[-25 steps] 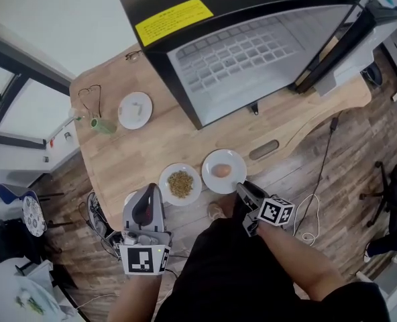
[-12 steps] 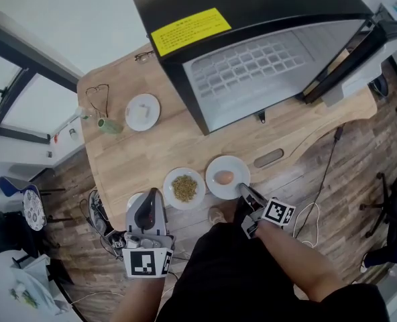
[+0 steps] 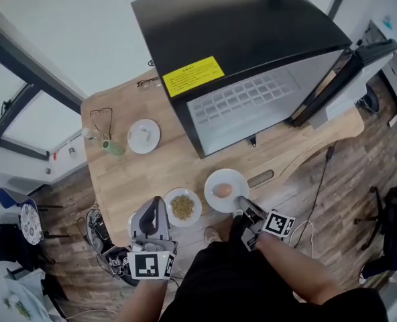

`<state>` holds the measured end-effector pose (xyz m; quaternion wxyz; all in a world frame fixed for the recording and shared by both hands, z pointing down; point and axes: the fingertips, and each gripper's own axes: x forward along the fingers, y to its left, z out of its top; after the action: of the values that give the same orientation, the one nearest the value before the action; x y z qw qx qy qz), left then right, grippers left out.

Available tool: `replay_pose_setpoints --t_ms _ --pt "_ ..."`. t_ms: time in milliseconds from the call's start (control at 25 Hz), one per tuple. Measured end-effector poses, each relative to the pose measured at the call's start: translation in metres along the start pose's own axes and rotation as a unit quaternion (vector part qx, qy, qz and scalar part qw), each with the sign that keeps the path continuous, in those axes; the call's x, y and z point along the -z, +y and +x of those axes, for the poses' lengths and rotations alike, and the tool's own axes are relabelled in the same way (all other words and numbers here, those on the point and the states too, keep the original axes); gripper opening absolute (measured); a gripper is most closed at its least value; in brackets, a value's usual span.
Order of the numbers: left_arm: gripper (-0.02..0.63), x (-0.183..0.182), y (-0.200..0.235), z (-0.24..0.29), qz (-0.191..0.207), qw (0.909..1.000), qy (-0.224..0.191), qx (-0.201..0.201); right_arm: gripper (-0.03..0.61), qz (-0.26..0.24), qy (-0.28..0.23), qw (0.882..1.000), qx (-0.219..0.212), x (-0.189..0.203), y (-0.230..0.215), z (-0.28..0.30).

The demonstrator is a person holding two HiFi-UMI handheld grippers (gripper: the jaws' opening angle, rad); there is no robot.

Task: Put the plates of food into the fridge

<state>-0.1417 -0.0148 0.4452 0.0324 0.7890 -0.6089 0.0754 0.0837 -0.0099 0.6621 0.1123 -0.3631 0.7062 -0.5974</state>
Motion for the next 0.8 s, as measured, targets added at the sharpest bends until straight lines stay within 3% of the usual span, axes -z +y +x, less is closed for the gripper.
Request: replay_pose_setpoints --t_ms 800 --pt "0.005 -0.065 -0.007 0.028 0.018 0.9975 -0.069 0.001 0.032 -0.065 -0.053 0.993 -0.078 -0.103 0.098 -0.02"
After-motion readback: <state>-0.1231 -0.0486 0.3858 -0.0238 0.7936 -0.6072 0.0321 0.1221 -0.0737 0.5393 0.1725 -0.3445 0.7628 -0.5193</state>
